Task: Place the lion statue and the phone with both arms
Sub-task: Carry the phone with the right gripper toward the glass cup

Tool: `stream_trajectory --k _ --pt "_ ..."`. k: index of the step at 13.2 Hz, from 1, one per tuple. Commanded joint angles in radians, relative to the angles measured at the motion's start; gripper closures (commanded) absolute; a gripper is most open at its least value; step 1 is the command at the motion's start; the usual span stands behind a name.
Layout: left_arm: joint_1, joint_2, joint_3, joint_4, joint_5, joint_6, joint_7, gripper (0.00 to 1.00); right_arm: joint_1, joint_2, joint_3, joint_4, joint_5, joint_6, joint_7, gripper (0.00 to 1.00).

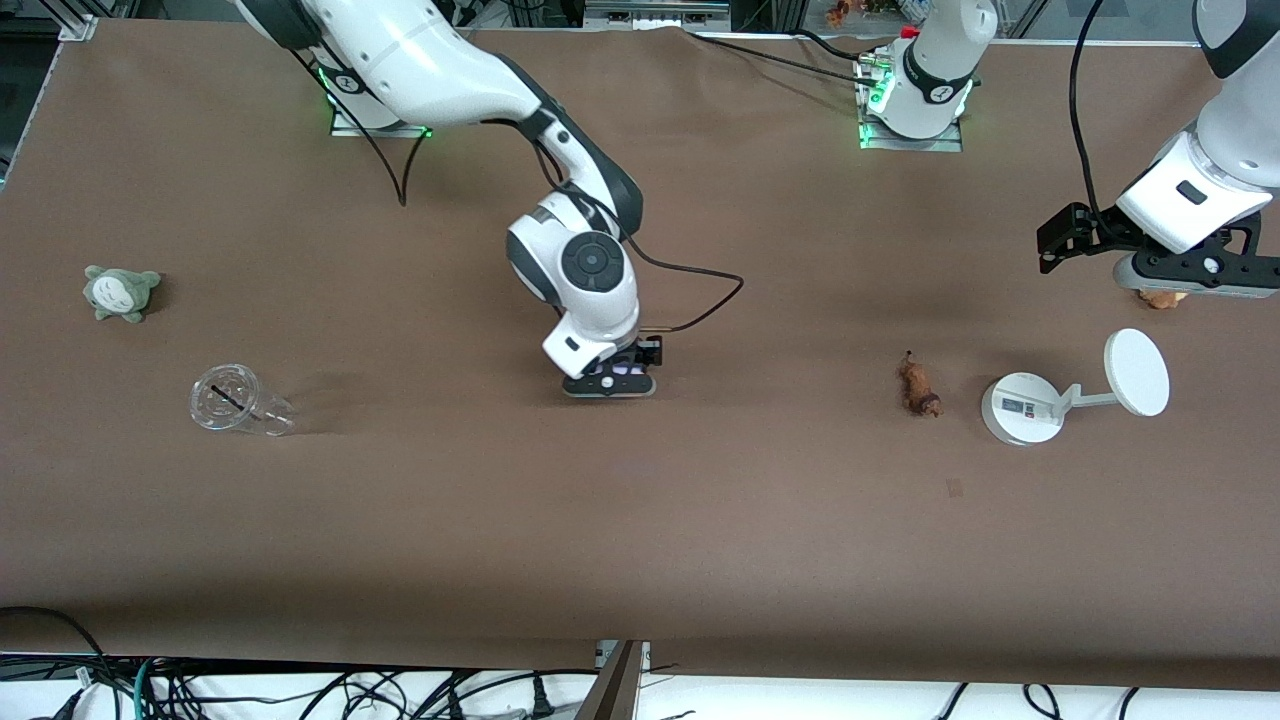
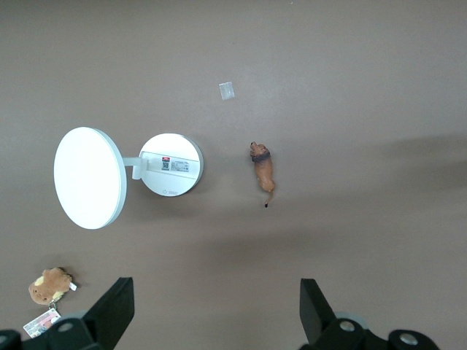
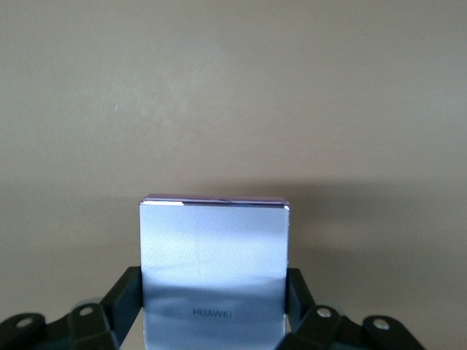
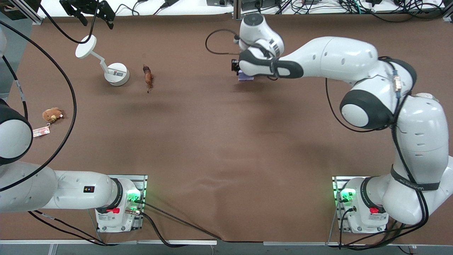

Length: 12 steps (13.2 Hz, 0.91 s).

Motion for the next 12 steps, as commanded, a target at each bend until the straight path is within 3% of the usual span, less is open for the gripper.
stream_trajectory --k 1,6,12 --pt "-0.007 0.006 0.013 0.013 -0.017 -0.010 0.006 0.00 -0.054 -0.107 0.009 -0.032 -0.003 -0.104 -0.027 0.84" --pt "-0.010 0.004 0.013 0.013 -0.017 -0.012 0.006 0.00 -0.216 -0.242 0.007 -0.061 0.120 -0.275 -0.270 0.84" --pt "-0.019 0.004 0.005 0.015 -0.014 -0.012 -0.001 0.00 -0.431 -0.361 0.006 -0.269 0.126 -0.261 -0.591 0.84"
